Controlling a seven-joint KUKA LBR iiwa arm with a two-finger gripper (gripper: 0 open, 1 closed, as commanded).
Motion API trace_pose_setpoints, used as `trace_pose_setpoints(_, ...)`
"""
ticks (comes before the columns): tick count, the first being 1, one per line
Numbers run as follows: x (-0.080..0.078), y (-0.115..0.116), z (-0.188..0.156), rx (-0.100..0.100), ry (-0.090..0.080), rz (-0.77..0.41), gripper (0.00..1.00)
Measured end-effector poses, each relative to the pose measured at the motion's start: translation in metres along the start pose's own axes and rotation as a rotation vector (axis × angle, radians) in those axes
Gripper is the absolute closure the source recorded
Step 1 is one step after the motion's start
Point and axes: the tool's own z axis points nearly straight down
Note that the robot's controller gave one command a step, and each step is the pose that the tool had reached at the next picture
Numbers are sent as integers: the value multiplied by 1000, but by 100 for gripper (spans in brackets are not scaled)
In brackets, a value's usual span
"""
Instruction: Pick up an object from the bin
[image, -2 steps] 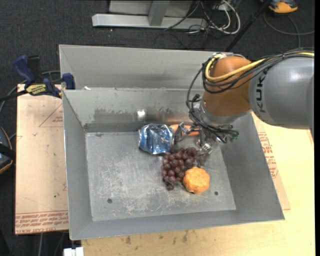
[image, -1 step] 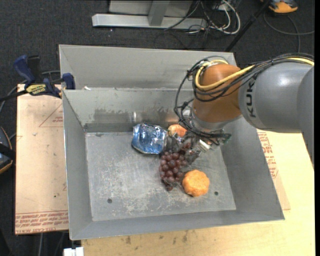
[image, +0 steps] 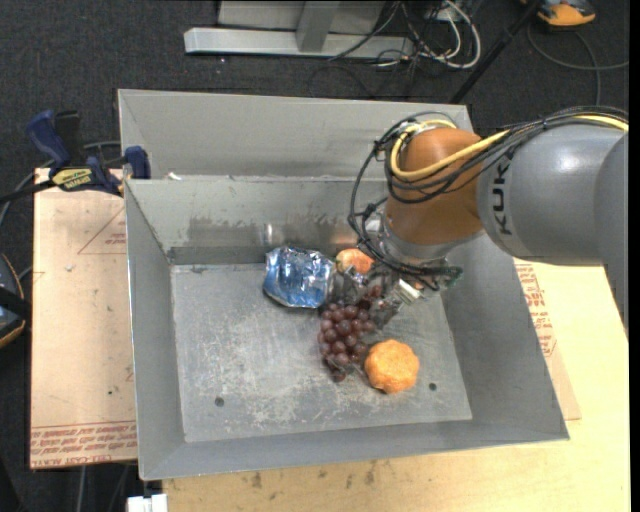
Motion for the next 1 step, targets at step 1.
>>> trace_pose_setpoints(1,0,0,0,0,0,0,100)
